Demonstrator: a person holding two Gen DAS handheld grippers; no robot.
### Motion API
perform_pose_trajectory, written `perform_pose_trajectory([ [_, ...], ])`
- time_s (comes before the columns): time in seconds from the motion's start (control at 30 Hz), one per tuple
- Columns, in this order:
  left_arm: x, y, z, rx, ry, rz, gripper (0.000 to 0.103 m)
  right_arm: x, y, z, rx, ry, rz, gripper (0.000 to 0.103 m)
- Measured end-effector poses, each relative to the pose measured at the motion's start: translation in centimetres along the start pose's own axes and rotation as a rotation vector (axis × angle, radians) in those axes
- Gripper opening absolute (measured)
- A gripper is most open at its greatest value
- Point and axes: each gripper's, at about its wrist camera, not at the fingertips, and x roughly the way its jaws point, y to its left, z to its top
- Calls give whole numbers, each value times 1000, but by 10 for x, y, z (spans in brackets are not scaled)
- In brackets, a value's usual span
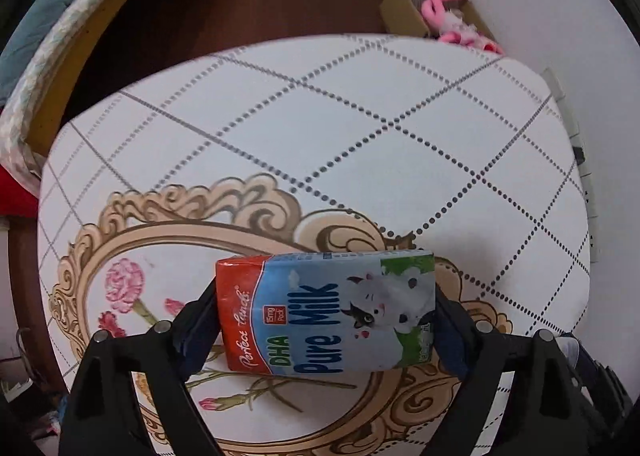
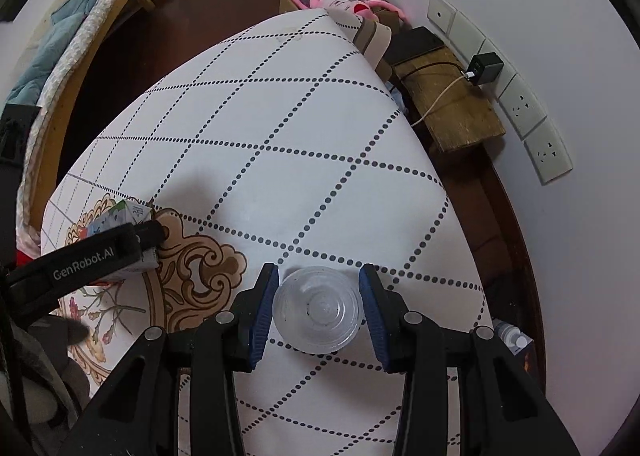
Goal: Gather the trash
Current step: 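Grasp the clear plastic lid with the right tool while the left grasps the Pure Milk carton, then carry the lid and milk carton over the bin and open both tools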
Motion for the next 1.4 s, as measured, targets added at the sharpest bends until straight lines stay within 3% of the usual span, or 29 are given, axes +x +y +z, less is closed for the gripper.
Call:
perform_pose_trajectory([
  [0.3,-81,40,-72,6,-217,28,90,-13,10,-23,-46,-19,47,44],
  [0.6,-166,114,-148,-60,-370,64,90,-73,62,-82,-183,-97,141,44],
  [0.83,-213,185,-218,-144,-409,100,90,-131,123,-140,-310,-160,229,44],
  [1.03,-238,263,-267,-250,-424,144,90,-160,191,-194,-417,-148,327,43],
  [1.23,-240,350,-302,-352,-409,189,90,-163,284,-247,-552,-97,401,44],
  [1.4,-218,420,-324,-440,-358,212,90,-146,366,-283,-665,-41,406,44],
])
